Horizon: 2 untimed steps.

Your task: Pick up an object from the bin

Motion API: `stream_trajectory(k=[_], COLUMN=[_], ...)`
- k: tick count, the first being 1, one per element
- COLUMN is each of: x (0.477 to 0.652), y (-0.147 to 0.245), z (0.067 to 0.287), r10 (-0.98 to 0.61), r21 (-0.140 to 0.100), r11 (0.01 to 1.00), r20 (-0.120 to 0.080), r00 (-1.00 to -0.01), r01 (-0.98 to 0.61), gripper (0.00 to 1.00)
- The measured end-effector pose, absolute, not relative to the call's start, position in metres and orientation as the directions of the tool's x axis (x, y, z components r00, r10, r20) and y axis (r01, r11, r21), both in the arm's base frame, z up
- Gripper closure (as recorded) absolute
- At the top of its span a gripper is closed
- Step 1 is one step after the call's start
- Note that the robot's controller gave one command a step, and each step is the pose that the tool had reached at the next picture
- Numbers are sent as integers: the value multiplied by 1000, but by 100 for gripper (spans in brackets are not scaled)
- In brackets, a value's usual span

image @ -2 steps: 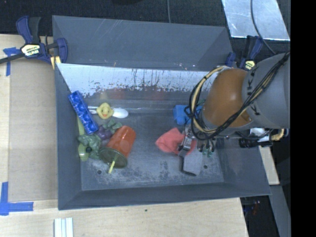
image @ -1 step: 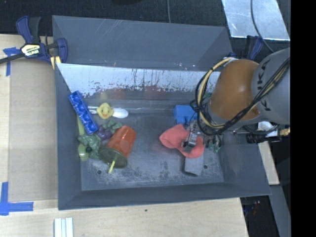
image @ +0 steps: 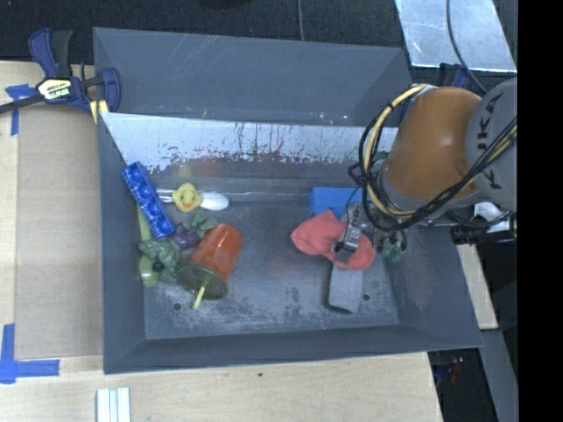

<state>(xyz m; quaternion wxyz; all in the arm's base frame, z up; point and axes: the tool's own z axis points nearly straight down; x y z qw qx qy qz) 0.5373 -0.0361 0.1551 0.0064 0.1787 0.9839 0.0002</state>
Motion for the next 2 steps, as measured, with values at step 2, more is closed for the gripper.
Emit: stream_trajectory(k=[2], x=[539], y=[-36], z=[232], r10=[351], r21=[4], r11=[937], r20=[-19], r00=[-936], r01=[351], gripper=[100])
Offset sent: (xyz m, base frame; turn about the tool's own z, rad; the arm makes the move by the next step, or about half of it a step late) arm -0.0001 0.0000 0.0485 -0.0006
